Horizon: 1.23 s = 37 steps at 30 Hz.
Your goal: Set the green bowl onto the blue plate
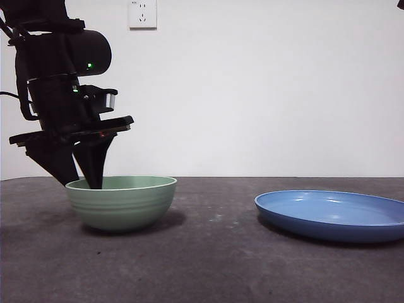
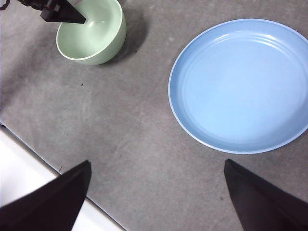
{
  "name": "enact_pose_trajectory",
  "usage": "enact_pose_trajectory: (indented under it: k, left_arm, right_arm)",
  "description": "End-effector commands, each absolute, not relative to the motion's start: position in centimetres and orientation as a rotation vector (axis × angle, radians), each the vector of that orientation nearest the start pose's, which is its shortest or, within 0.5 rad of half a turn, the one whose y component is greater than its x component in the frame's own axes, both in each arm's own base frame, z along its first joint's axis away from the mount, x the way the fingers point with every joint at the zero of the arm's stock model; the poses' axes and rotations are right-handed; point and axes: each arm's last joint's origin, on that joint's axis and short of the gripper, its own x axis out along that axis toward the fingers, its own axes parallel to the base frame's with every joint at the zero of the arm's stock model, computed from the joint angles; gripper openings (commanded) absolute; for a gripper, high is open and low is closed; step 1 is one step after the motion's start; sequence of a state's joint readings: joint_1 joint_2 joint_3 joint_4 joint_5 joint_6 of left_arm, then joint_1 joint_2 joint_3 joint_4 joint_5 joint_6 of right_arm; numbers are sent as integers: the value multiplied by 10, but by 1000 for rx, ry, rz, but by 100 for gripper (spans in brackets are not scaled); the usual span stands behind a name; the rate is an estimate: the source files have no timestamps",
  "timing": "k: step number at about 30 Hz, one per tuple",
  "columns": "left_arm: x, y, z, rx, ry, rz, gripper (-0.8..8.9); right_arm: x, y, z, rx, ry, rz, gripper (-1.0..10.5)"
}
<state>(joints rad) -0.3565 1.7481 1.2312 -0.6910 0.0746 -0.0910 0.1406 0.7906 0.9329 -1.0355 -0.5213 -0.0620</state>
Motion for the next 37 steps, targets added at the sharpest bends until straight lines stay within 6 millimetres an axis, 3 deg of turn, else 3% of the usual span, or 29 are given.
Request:
enact_pose_trajectory:
  k: [1,18,29,37]
  left_arm:
    - [326,-125,203,103,1216,-325,41]
    - [326,-125,208,91,1187,-325,17]
    - [305,-132,259,18,1044,-415,17]
    - [290,-165,288,38,985,-524,17]
  right_arm:
    - [124,33,318,121,857,645,443]
    - [124,33,318,121,857,645,443]
    - [124,33,318,121,854,645,443]
    - [125,33,318,134,858,639,443]
